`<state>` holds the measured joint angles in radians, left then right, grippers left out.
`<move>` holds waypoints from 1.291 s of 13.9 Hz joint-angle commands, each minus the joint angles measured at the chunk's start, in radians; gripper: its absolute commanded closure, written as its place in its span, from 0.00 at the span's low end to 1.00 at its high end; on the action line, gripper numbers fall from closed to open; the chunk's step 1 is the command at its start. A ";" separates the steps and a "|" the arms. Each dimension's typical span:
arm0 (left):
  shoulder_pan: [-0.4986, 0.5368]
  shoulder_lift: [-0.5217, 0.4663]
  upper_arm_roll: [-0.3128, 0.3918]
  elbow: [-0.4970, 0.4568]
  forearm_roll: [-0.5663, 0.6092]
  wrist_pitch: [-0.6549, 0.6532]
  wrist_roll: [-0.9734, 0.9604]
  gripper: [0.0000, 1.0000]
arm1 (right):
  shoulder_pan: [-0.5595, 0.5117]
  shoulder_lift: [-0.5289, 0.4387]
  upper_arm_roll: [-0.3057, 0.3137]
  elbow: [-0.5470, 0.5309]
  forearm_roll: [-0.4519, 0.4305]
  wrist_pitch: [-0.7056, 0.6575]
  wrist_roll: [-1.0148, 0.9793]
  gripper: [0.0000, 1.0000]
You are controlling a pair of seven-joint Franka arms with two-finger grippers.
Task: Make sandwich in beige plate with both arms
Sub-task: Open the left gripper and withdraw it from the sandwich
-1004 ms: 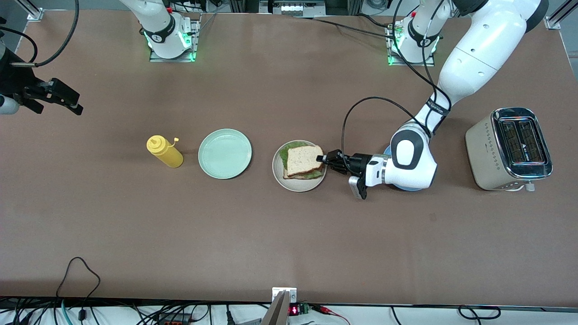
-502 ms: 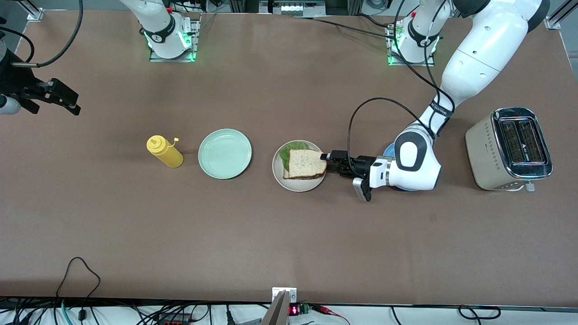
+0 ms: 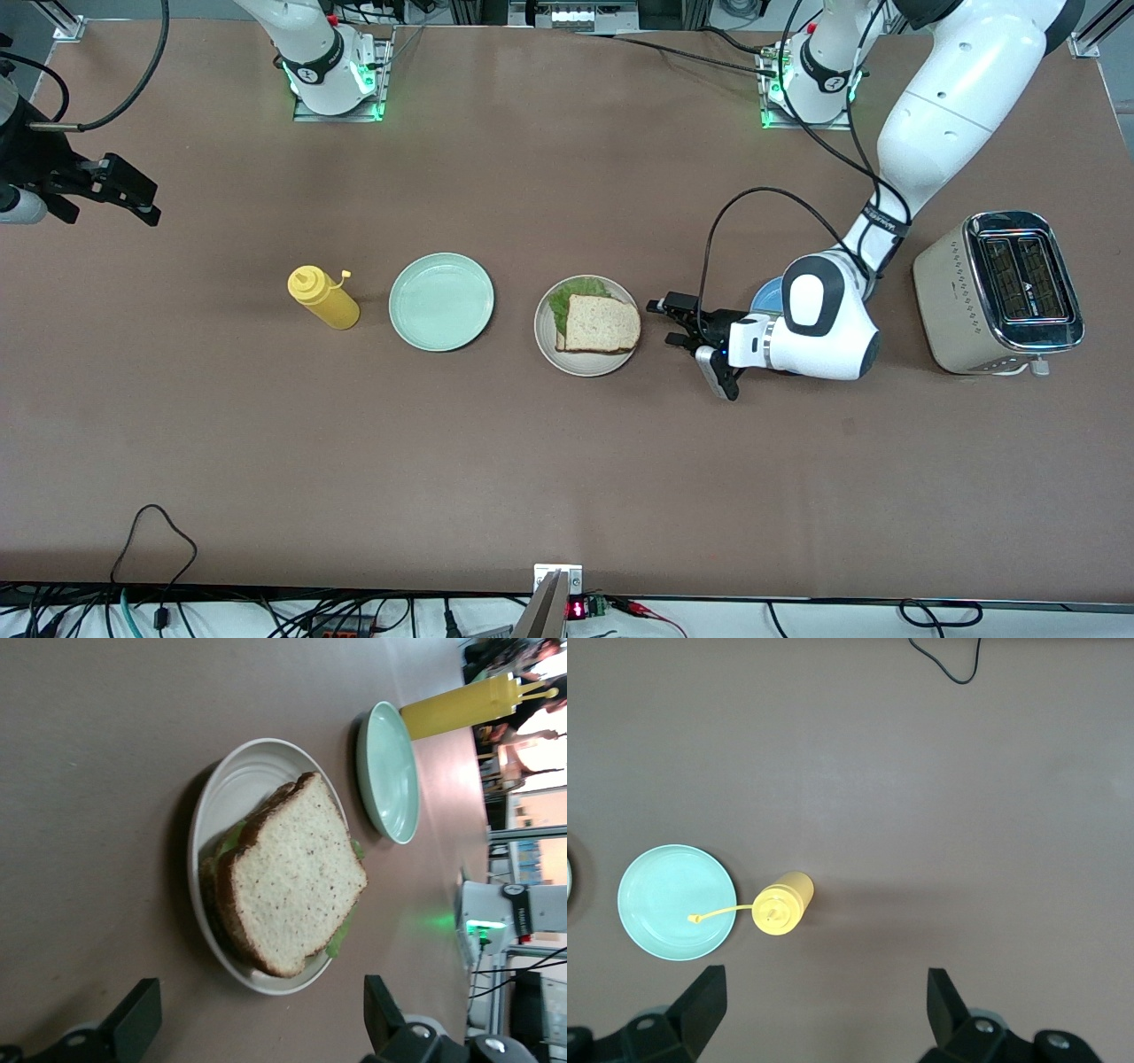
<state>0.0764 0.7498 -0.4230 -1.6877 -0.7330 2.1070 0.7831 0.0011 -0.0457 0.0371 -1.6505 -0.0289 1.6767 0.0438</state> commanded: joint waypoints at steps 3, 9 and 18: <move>-0.007 -0.176 0.010 -0.023 0.314 -0.036 -0.252 0.00 | -0.003 -0.003 -0.011 0.012 0.061 -0.021 -0.002 0.00; 0.020 -0.319 0.016 -0.015 0.729 -0.192 -0.435 0.00 | -0.003 -0.003 -0.010 0.014 0.058 -0.035 -0.018 0.00; 0.020 -0.452 0.105 0.260 0.902 -0.634 -0.496 0.00 | 0.002 0.001 -0.008 0.020 0.041 -0.035 -0.024 0.00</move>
<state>0.1093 0.3286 -0.3681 -1.4524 0.1685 1.5042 0.2963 0.0011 -0.0461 0.0291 -1.6488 0.0152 1.6583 0.0330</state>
